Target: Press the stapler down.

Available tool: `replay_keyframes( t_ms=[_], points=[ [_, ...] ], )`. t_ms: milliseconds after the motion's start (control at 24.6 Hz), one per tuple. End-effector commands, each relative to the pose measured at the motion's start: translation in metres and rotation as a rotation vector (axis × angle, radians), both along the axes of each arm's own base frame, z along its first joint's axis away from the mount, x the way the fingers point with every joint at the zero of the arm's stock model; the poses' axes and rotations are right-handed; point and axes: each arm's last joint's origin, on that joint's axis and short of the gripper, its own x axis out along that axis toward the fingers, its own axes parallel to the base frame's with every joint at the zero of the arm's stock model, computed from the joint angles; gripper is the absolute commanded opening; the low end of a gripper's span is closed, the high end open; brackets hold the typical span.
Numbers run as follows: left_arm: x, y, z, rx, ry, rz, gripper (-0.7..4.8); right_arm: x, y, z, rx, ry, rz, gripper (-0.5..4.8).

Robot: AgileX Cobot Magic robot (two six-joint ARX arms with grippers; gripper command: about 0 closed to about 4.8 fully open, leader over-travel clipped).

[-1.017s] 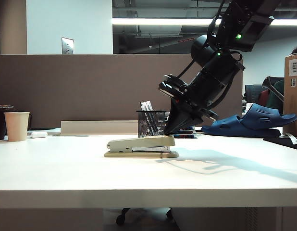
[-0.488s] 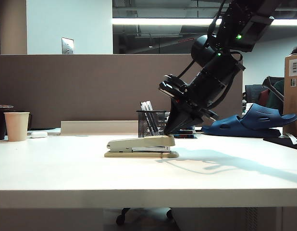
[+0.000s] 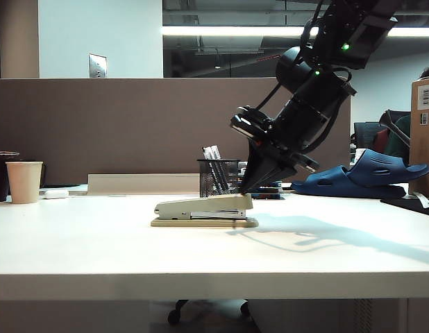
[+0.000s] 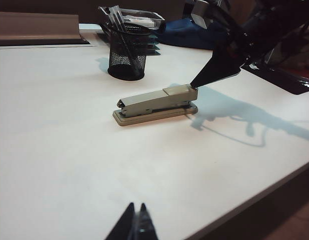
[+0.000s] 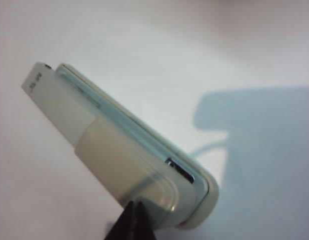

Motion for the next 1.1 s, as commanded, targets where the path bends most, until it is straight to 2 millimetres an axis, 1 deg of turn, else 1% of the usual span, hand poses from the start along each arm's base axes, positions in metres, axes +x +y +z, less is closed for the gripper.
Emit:
replay_keyframes(
  t_ms=[41, 244, 407, 488, 732, 813, 854, 895, 935, 1017, 1098],
  points=[
    [0.0, 0.0, 0.0, 0.004, 0.001, 0.002, -0.05, -0.002, -0.002, 0.005, -0.029, -0.004, -0.013, -0.09],
    [0.0, 0.0, 0.0, 0.004, 0.002, 0.002, -0.05, -0.005, -0.003, 0.021, -0.009, -0.056, -0.014, -0.09],
    [0.0, 0.0, 0.0, 0.004, 0.002, 0.002, -0.05, -0.009, -0.004, 0.041, 0.017, -0.12, -0.015, -0.09],
    [0.0, 0.0, 0.0, 0.004, 0.001, 0.002, -0.05, -0.014, -0.007, 0.065, 0.041, -0.196, -0.022, -0.09],
    [0.0, 0.001, 0.001, 0.007, -0.007, 0.029, -0.05, -0.03, -0.017, 0.104, -0.014, -0.351, -0.056, -0.09],
    [0.001, 0.001, 0.002, 0.008, -0.018, 0.045, -0.05, -0.036, -0.024, 0.12, -0.022, -0.399, -0.082, -0.09],
    [0.001, 0.002, 0.002, 0.01, -0.024, 0.065, -0.05, -0.043, -0.031, 0.134, -0.021, -0.441, -0.107, -0.09],
    [0.002, 0.002, 0.002, 0.012, -0.028, 0.086, -0.05, -0.046, -0.036, 0.141, -0.019, -0.46, -0.123, -0.09],
    [0.002, 0.003, 0.003, 0.014, -0.029, 0.105, -0.05, -0.05, -0.042, 0.15, -0.018, -0.486, -0.144, -0.09],
    [0.003, 0.004, 0.003, 0.022, -0.029, 0.164, -0.05, -0.067, -0.065, 0.18, -0.022, -0.578, -0.205, -0.09],
    [0.003, 0.005, 0.003, 0.024, -0.03, 0.183, -0.05, -0.08, -0.077, 0.195, -0.04, -0.622, -0.245, -0.09]
  ],
)
